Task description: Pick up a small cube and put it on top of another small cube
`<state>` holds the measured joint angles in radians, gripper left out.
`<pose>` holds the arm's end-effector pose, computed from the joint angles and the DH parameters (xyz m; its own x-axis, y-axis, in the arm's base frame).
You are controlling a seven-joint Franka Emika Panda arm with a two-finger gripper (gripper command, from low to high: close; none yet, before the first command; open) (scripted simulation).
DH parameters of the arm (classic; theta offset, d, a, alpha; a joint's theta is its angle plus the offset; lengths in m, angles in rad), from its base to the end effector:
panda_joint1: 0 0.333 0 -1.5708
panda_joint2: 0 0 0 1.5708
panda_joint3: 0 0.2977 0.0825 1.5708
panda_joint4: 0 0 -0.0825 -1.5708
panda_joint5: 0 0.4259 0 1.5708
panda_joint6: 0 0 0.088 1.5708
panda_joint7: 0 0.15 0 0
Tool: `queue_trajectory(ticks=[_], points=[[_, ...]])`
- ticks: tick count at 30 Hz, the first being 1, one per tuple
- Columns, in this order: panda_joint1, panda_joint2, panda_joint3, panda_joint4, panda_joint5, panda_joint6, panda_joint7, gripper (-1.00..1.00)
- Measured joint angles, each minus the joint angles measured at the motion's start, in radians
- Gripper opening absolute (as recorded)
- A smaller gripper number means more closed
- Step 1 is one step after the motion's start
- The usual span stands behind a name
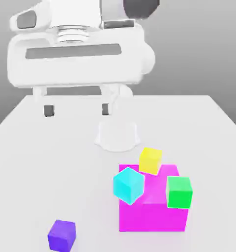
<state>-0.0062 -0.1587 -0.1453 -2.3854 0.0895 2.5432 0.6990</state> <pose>0.5466 -0.0813 0.3296 0.5788 -0.7968 0.1735 -0.7508 -0.6037 -0.2680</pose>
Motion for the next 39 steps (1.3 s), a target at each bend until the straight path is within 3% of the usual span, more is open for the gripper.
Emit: queue_trajectory(ticks=[11, 16, 17, 24, 30, 39], points=[[-0.062, 0.396, -0.036, -0.054, 0.031, 0.152, -0.045, 0.0], [-0.109, 0.577, 0.013, -0.027, 0.082, 0.282, -0.086, 0.0], [-0.117, 0.602, 0.022, -0.022, 0.09, 0.301, -0.092, -1.0], [-0.117, 0.603, 0.023, -0.022, 0.088, 0.301, -0.09, -1.0], [-0.083, 0.45, -0.017, -0.026, 0.019, 0.142, -0.058, -1.0], [0.034, 0.155, 0.088, -0.117, 0.009, -0.095, -0.356, -1.0]])
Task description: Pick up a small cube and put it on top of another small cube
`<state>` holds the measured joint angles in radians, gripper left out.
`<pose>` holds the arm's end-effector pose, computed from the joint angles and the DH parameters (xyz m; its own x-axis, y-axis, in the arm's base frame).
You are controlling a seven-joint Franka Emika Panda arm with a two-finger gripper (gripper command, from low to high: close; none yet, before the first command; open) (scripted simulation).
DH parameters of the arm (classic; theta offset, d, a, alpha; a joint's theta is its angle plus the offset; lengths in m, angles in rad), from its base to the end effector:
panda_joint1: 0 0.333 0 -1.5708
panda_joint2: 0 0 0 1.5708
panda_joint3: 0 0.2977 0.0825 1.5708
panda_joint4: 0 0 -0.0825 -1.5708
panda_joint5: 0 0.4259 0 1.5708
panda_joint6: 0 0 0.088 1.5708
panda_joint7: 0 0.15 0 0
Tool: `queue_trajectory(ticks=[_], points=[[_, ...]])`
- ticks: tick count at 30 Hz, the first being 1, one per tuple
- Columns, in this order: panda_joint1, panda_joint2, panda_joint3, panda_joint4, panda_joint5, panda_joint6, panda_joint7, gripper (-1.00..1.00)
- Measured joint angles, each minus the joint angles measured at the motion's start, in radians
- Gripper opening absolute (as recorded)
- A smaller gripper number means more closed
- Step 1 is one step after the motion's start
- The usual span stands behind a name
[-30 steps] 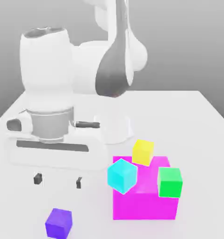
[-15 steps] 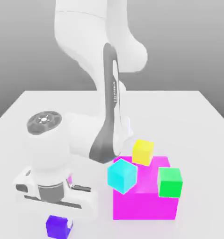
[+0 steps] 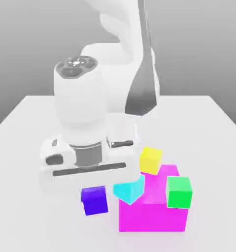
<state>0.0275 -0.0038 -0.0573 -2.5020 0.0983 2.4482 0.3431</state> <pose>0.4832 -0.0116 0.1856 0.8988 -0.4328 -0.0691 -0.4359 -0.8992 -0.0381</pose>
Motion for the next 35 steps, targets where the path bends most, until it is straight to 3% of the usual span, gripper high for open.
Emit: queue_trajectory(ticks=[7, 15, 18, 23, 24, 30, 35], points=[[0.105, -0.246, 0.045, -0.099, 0.015, -0.168, -0.262, -1.0], [0.197, -0.537, 0.098, -0.31, -0.018, -0.207, -0.43, -1.0], [0.212, -0.602, 0.121, -0.395, -0.037, -0.163, -0.451, -1.0], [0.211, -0.473, 0.135, -0.464, -0.036, 0.039, -0.454, -1.0], [0.21, -0.454, 0.137, -0.471, -0.036, 0.065, -0.454, 1.0], [0.209, -0.445, 0.138, -0.475, -0.036, 0.079, -0.454, 1.0], [0.21, -0.563, 0.133, -0.431, -0.04, -0.082, -0.453, 1.0]])
